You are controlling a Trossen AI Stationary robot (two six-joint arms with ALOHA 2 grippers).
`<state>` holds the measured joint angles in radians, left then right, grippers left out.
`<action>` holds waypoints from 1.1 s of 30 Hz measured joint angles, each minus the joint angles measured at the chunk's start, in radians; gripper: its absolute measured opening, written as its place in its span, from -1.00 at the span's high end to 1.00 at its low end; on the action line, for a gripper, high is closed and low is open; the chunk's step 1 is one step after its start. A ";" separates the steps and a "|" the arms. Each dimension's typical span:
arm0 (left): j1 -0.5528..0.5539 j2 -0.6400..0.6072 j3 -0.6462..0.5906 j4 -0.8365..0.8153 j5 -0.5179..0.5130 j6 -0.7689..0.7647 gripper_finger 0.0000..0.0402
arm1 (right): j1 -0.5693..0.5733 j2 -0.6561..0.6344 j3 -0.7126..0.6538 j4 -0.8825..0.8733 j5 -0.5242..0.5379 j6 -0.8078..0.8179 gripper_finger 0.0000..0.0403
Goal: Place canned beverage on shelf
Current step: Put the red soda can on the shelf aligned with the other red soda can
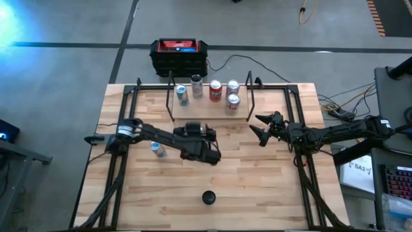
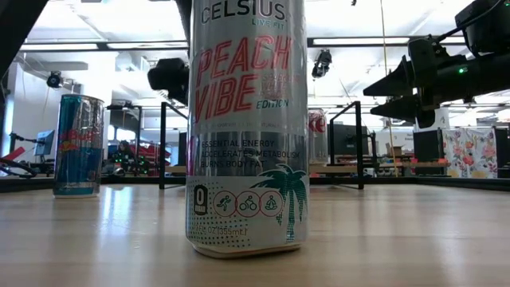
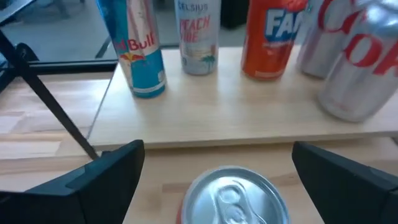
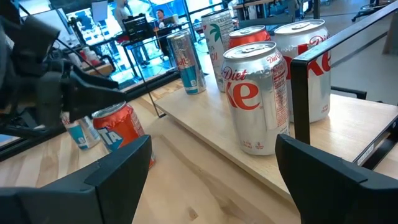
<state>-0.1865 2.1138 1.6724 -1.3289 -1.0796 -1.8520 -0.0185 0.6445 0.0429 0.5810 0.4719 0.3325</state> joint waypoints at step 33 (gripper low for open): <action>-0.069 0.187 0.001 -0.014 -0.023 -0.359 -0.64 | 0.000 0.000 0.000 0.000 0.000 0.000 -0.62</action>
<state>-0.2554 2.3010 1.6730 -1.3430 -1.1023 -2.2106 -0.0181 0.6441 0.0429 0.5808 0.4721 0.3325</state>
